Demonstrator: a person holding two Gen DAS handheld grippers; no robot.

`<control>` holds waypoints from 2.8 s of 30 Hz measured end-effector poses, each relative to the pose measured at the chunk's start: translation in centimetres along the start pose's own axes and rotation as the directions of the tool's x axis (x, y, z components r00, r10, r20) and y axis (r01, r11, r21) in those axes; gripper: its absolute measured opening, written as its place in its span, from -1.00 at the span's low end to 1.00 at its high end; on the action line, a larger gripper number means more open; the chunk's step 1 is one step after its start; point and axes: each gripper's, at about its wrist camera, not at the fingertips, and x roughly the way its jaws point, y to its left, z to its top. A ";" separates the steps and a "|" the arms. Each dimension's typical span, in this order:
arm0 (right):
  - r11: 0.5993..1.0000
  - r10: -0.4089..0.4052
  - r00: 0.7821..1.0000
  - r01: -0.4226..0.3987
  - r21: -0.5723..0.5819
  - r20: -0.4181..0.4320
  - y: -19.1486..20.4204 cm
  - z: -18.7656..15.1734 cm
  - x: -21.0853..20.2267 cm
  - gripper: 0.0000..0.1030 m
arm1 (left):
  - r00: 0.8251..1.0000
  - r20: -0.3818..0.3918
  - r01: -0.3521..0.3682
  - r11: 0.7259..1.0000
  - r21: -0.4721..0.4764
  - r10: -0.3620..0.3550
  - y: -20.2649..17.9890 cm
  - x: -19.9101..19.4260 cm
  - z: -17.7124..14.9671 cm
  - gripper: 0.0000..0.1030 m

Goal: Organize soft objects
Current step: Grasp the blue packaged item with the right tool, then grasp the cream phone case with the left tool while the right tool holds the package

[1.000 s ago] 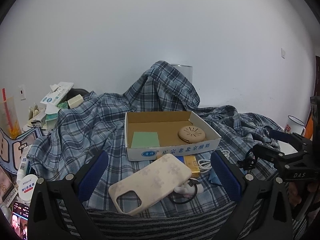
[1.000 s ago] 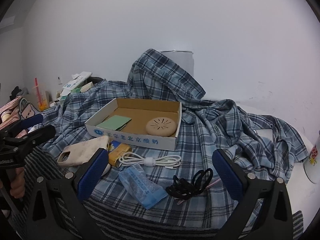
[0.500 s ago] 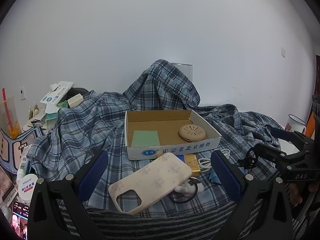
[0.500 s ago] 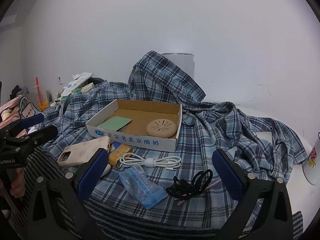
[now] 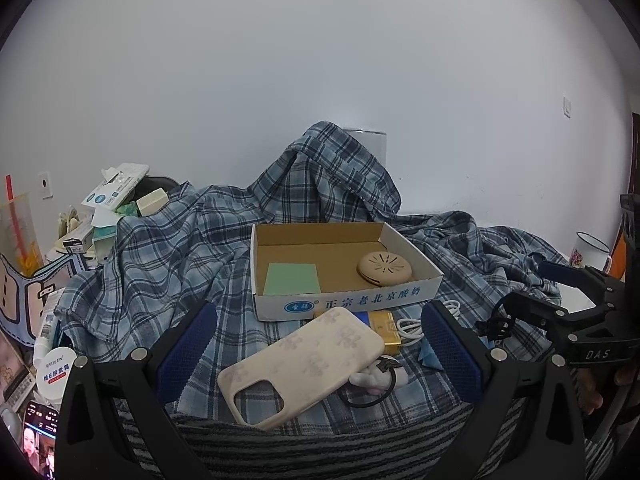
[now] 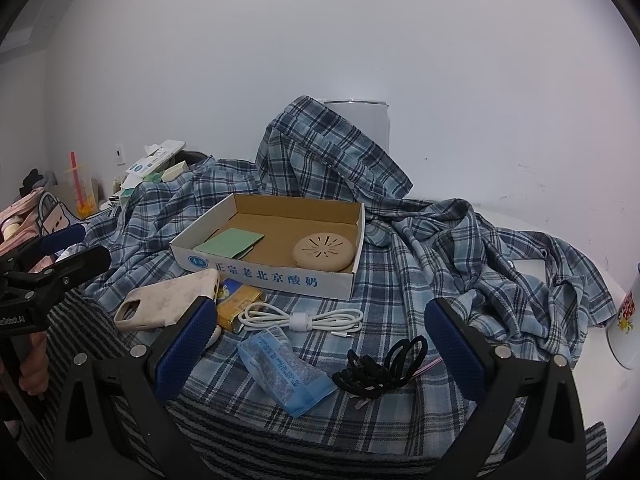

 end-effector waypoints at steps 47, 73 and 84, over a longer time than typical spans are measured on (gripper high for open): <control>0.943 0.175 0.962 -0.225 -0.246 -0.210 4.5 -1.2 2.8 -0.31 | 0.995 -0.089 0.066 0.977 0.204 -0.049 0.3 2.3 1.2 0.95; 0.944 0.243 0.946 -0.282 -0.170 -0.216 3.9 -1.1 3.1 -0.31 | 0.748 -0.625 0.538 0.757 0.372 -0.224 1.0 12.2 -1.6 0.58; 0.944 0.242 0.943 -0.283 -0.167 -0.227 4.1 -1.3 3.3 -0.31 | 0.708 -0.655 0.565 0.768 0.302 -0.263 1.8 13.6 -1.8 0.56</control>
